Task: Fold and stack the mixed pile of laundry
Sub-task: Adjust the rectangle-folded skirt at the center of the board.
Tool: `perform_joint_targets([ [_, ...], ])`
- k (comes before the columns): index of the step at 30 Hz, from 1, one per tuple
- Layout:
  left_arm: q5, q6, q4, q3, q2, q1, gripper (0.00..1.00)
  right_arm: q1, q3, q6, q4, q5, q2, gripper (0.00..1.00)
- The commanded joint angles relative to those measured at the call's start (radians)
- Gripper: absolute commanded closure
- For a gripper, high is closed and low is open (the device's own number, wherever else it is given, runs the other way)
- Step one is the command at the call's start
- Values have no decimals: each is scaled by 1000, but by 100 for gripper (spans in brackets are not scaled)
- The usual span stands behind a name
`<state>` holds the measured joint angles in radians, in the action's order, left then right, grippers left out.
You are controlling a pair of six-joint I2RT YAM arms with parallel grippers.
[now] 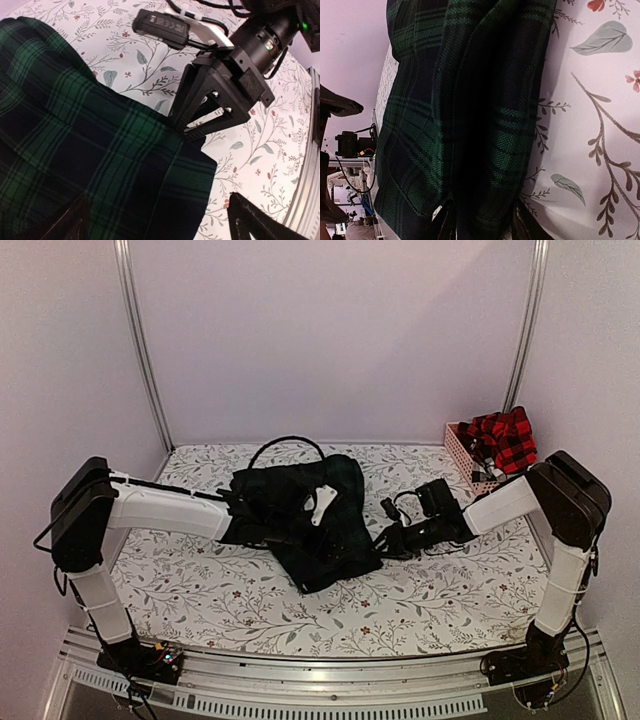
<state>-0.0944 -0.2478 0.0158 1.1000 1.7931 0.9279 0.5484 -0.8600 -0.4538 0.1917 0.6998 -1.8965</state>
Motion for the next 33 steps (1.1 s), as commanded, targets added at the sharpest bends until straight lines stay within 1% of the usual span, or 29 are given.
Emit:
perform_joint_targets([
  [1,53,94,37,47,47,33,7,5,-28,15,-24,-13,36,64],
  [5,90,165,72,71,75,59,15,10,-28,22,-39,-14,44,64],
  [8,139,203,119,86,91,75,16,10,-28,36,-83,-54,58,63],
  [12,162,246,143,88,94,105,18,10,3,53,-110,-121,118,62],
  [16,181,275,151,106,125,129,23,2,30,29,-80,-98,180,62],
  [19,192,274,157,127,161,132,32,-23,42,-9,-29,-24,185,62],
  [21,204,274,156,144,180,134,41,-34,42,-34,7,42,166,62],
  [23,224,271,137,151,191,134,55,-36,42,-57,42,94,137,61],
  [26,233,277,88,148,191,138,72,-38,34,-89,65,136,82,61],
  [30,226,290,54,159,190,141,86,-60,62,-124,130,135,-1,63],
  [33,211,303,42,162,191,142,93,-62,74,-139,149,106,-52,71],
])
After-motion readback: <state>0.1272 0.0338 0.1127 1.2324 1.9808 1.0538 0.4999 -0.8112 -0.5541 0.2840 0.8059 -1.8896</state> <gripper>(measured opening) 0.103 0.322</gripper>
